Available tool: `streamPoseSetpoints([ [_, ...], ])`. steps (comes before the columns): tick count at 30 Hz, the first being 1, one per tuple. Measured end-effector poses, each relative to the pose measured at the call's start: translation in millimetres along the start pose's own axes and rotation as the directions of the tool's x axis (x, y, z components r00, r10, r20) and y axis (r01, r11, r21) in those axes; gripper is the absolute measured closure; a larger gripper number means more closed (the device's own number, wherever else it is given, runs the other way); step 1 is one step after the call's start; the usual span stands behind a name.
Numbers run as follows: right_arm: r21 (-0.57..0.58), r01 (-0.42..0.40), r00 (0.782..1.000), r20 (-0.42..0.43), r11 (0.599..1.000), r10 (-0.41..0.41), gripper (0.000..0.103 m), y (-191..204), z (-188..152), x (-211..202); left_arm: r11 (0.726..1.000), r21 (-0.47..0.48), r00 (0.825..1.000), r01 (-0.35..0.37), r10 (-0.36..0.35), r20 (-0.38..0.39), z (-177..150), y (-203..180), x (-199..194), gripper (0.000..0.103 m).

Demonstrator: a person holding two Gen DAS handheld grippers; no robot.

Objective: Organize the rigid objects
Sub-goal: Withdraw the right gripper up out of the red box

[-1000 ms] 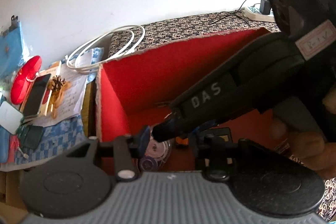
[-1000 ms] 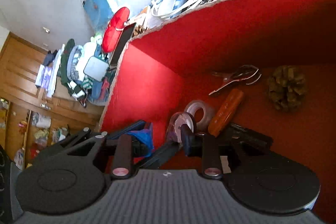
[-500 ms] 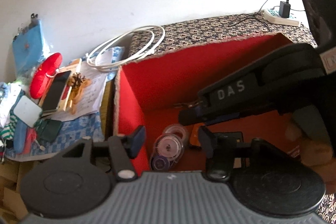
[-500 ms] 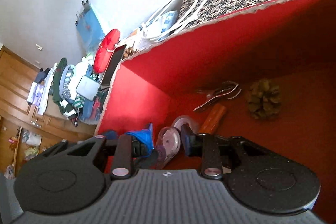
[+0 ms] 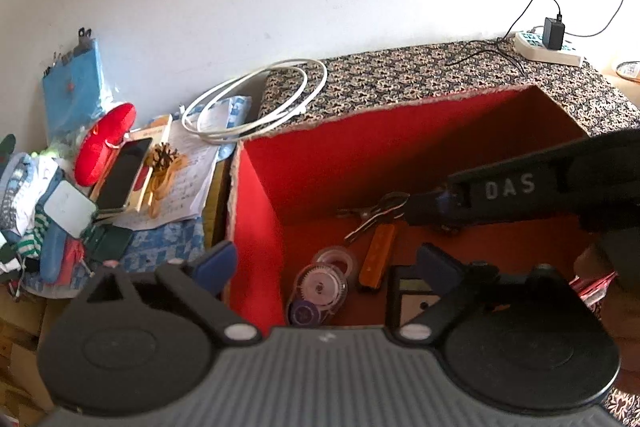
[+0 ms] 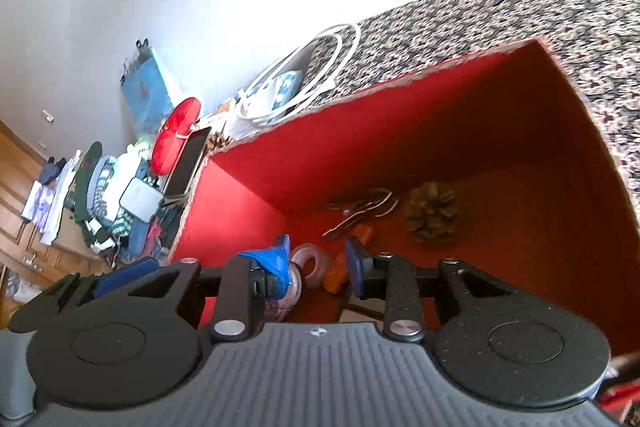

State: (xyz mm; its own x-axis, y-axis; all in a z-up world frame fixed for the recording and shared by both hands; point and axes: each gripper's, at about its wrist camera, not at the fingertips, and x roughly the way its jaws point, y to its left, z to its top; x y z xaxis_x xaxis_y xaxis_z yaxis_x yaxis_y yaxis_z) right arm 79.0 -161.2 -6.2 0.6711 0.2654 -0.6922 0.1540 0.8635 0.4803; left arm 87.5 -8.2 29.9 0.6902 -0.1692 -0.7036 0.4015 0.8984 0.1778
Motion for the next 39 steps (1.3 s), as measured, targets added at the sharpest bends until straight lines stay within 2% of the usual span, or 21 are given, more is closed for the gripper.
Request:
streamPoseSetpoints([
  [14,-0.07,0.103,0.994,0.03,0.992,-0.102,0.087,18,-12,-28,0.999,-0.023,1.0,-0.026,0.026,0.001,-2,-5,-20,0.005],
  [30,-0.114,0.139,0.99,0.053,0.984,-0.134,0.086,34,-40,-61,0.996,-0.074,0.999,-0.049,0.049,0.009,-17,0,-56,0.004],
  [35,-0.13,0.186,0.982,0.043,0.974,-0.182,0.085,36,-50,-67,0.995,-0.089,0.999,-0.045,0.045,-0.008,-26,0,-62,0.004],
  [39,-0.133,0.192,0.981,0.047,0.972,-0.187,0.085,37,-58,-72,0.995,-0.095,0.999,-0.043,0.04,-0.029,-35,-1,-64,0.003],
])
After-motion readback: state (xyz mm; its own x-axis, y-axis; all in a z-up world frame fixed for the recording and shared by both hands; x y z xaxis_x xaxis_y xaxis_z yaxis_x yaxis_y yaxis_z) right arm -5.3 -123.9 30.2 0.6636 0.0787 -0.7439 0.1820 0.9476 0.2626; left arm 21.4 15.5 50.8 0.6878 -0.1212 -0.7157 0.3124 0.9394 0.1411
